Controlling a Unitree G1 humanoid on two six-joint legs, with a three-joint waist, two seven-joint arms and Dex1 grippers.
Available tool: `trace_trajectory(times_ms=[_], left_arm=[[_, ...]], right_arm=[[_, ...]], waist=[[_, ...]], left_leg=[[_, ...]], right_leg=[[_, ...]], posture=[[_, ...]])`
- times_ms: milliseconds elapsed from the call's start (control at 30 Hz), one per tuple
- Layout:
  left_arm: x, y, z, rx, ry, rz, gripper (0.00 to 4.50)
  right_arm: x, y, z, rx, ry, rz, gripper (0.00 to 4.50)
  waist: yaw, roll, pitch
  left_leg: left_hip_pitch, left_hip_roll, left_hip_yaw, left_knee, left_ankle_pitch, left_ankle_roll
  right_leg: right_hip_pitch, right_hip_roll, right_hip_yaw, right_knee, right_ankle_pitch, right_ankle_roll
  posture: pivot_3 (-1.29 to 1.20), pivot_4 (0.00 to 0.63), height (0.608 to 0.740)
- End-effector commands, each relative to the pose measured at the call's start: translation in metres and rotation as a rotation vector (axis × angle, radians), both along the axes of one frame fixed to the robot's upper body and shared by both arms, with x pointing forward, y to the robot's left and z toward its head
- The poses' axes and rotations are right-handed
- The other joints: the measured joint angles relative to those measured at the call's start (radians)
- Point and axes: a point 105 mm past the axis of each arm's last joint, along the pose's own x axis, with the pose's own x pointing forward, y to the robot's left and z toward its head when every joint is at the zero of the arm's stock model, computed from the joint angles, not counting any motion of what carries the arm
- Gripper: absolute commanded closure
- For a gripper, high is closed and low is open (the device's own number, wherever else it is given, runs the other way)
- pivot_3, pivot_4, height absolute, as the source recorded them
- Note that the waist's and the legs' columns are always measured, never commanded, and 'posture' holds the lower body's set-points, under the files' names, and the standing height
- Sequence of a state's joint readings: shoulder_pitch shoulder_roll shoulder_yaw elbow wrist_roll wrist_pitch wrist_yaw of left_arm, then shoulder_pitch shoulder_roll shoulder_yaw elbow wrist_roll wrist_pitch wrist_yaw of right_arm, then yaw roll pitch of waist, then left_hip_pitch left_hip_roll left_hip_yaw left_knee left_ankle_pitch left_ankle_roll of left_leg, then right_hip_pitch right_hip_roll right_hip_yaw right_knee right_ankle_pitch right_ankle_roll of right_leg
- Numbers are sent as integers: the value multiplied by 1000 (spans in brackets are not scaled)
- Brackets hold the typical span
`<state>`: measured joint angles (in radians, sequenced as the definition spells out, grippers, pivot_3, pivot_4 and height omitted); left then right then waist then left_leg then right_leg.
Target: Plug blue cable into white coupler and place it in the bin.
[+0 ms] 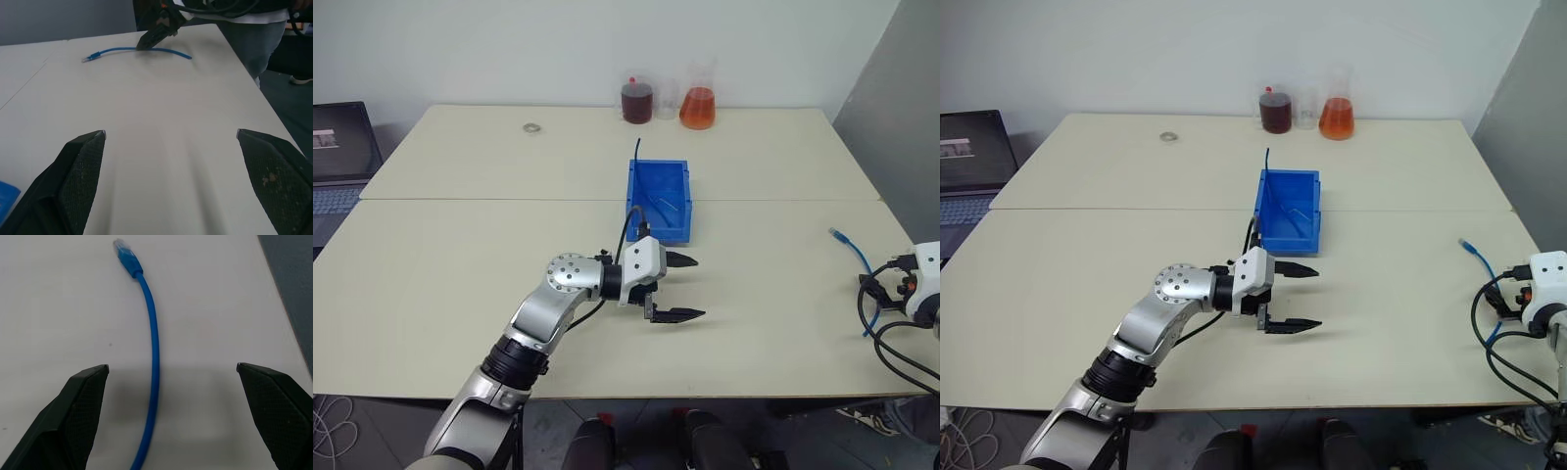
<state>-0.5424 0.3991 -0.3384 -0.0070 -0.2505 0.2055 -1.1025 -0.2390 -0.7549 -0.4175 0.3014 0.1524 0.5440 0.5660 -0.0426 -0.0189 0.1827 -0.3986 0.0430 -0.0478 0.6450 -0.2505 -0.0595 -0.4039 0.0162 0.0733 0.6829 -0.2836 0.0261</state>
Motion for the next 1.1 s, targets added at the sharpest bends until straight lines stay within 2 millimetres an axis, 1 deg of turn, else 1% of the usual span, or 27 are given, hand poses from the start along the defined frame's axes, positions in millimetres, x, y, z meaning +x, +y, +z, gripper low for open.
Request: trace_trajectory(times_ms=[33,133,233,400,467,500,533,700,767,867,1000,1033,1100], left_arm=[[-2,5,7,-13,-26,1,0],[-3,9,5,-8,-22,19,0],[-4,11,5,-11,-19,37,0],[-7,12,6,-14,-16,51,0],[-7,13,5,-13,-14,56,0],[-8,13,5,-12,-14,58,0],[-8,14,5,-10,-14,60,0],[-7,16,4,-4,-14,75,0],[-7,16,4,-3,-11,75,0],[-6,16,4,4,-13,75,0],[-6,16,3,7,-11,76,0],[-6,16,3,7,-11,77,0],[-5,18,3,1,-10,94,0]], right_arm=[[10,-6,10,74,-51,31,50],[18,-4,11,137,-67,56,50],[29,-5,10,135,-72,57,50],[41,-8,5,136,-75,38,50],[44,-9,6,164,-89,30,417],[45,-9,6,168,-89,31,490],[45,-9,5,167,-86,34,712],[46,-9,3,161,-76,47,2160],[45,-9,1,130,-60,63,2506],[44,-7,-2,109,-49,90,3263],[46,-2,0,136,-67,112,4289],[47,-1,1,138,-69,120,4469],[47,2,2,133,-71,144,4469]], waist=[[-3,0,0],[-5,1,0],[-8,1,0],[-11,1,0],[-11,1,0],[-12,1,0],[-12,1,0],[-12,1,0],[-12,1,0],[-12,1,0],[-12,1,0],[-12,1,0],[-12,1,0]], left_leg=[[0,0,0,0,0,0],[0,0,0,0,0,0],[0,0,0,0,0,0],[0,0,1,0,0,0],[0,0,1,1,0,0],[0,0,1,1,0,0],[0,0,1,0,0,0],[1,0,1,0,0,0],[1,0,1,1,0,0],[1,0,1,0,0,0],[1,0,1,1,0,0],[1,0,1,1,0,0],[1,0,1,1,0,0]], right_leg=[[0,0,0,0,0,0],[0,0,0,0,0,0],[0,0,0,0,0,0],[0,-1,0,0,1,1],[0,-1,0,0,1,1],[1,-1,1,0,1,1],[1,-1,1,0,1,1],[1,-1,1,0,1,1],[1,-1,1,0,1,1],[1,-1,1,0,1,1],[1,-1,1,0,1,1],[1,-1,1,0,1,1],[1,-1,1,0,1,1]], posture=[[0,150,740],[0,150,740],[0,150,740],[0,150,740],[0,150,740],[0,150,740],[0,150,740],[0,150,740],[0,150,740],[0,150,740],[0,150,740],[0,150,740],[0,150,740]])
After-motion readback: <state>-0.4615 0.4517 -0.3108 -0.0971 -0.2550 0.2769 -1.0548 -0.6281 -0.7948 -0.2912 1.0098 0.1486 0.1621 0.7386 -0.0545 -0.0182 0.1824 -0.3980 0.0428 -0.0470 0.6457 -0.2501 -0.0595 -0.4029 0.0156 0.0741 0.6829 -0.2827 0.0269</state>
